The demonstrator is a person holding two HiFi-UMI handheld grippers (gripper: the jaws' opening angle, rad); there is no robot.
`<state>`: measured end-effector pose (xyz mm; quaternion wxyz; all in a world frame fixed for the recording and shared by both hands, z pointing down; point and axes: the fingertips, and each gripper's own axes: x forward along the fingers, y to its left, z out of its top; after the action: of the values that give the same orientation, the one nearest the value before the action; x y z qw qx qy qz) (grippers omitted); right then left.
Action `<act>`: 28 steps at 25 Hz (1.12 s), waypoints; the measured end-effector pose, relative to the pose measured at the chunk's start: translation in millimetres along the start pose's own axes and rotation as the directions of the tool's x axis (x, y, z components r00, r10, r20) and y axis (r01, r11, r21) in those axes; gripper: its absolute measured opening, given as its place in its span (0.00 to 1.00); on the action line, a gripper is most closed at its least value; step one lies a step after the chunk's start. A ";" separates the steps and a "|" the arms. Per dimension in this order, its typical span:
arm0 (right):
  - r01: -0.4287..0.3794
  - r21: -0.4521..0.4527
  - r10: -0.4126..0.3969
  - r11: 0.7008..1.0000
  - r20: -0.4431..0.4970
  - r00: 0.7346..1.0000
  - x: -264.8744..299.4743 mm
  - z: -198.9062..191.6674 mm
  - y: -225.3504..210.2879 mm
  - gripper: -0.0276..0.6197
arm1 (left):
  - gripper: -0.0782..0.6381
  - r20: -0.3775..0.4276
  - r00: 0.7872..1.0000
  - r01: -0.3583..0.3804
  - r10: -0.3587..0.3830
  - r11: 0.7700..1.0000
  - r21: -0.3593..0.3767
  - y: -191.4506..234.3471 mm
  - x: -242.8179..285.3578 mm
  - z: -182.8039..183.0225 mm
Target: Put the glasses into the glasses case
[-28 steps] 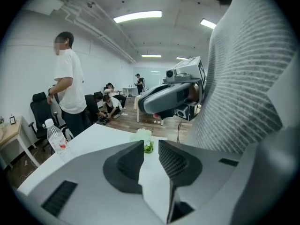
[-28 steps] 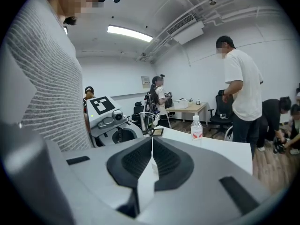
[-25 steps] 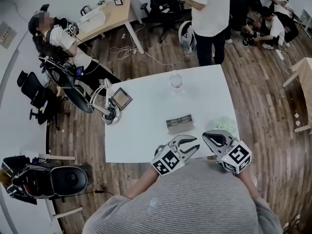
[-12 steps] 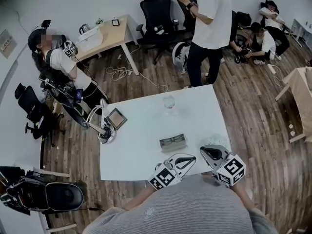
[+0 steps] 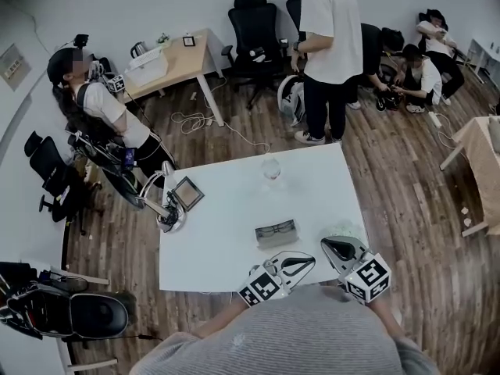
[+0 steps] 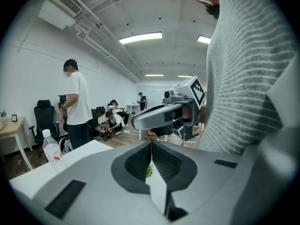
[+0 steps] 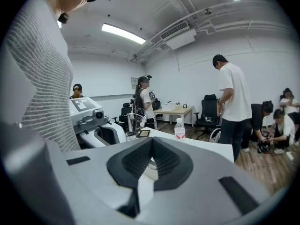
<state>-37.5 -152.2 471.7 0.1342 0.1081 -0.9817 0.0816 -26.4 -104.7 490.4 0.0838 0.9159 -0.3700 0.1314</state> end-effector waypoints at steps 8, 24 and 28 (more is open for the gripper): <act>-0.034 -0.008 0.034 0.999 -0.006 0.999 3.2 -0.6 7.8 0.06 | 0.13 -0.050 0.998 -0.033 0.033 0.999 -0.007 9.4 -3.6 -18.1; -0.045 -0.023 0.044 0.999 -0.035 0.998 -5.5 -16.6 17.8 0.06 | 0.13 -0.071 0.997 -0.020 0.013 0.995 -0.093 -1.0 2.7 -23.8; -0.044 -0.012 0.044 0.999 -0.038 0.998 -5.2 -18.1 23.5 0.06 | 0.13 -0.083 0.997 -0.004 -0.004 0.995 -0.102 -3.9 -0.1 -25.9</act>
<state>-33.6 -125.1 484.4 0.1515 0.0841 -0.9816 0.0803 -28.4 -95.3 514.8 0.1457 0.9041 -0.3725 0.1501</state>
